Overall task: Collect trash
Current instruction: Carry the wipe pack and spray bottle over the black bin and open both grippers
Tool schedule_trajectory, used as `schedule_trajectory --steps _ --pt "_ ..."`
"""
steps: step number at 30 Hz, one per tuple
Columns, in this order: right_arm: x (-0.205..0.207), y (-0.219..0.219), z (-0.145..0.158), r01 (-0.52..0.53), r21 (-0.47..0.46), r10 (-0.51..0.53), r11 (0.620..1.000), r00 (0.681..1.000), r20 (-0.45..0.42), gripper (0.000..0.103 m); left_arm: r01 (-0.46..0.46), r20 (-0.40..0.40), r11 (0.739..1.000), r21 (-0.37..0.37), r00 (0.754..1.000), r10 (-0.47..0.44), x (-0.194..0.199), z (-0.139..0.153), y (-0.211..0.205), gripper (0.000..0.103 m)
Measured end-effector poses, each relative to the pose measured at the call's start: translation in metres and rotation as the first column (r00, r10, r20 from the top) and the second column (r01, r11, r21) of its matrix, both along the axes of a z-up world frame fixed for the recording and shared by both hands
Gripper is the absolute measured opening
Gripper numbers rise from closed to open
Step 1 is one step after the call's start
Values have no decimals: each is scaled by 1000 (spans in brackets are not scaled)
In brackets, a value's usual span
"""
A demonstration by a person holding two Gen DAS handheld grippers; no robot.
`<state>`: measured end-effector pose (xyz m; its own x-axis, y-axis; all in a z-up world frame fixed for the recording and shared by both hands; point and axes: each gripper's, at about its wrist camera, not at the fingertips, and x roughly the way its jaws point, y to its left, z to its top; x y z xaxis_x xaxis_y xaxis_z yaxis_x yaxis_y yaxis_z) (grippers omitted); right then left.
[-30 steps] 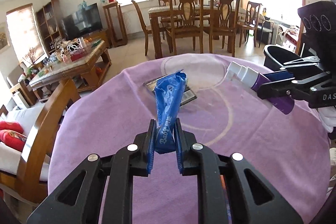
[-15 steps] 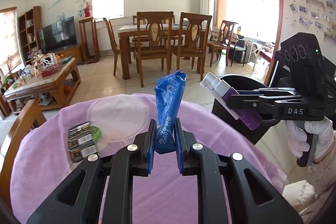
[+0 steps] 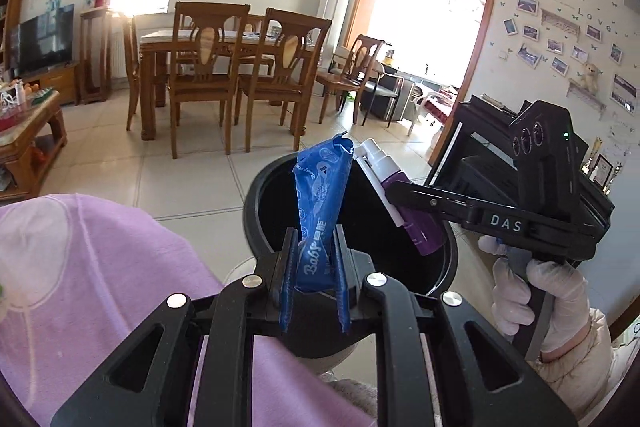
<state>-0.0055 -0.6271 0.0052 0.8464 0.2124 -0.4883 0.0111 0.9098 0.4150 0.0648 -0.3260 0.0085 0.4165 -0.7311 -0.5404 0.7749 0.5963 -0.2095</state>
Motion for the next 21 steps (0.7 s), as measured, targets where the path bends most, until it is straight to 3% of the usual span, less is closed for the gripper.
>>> schedule_trajectory --steps 8,21 --pt "-11 -56 -36 94 54 -93 994 995 -34 26 52 -71 998 46 996 -49 1 -24 -51 17" --pt "-11 -66 -59 126 72 -121 989 990 -66 26 70 -66 992 102 996 -64 -4 -38 -71 18"
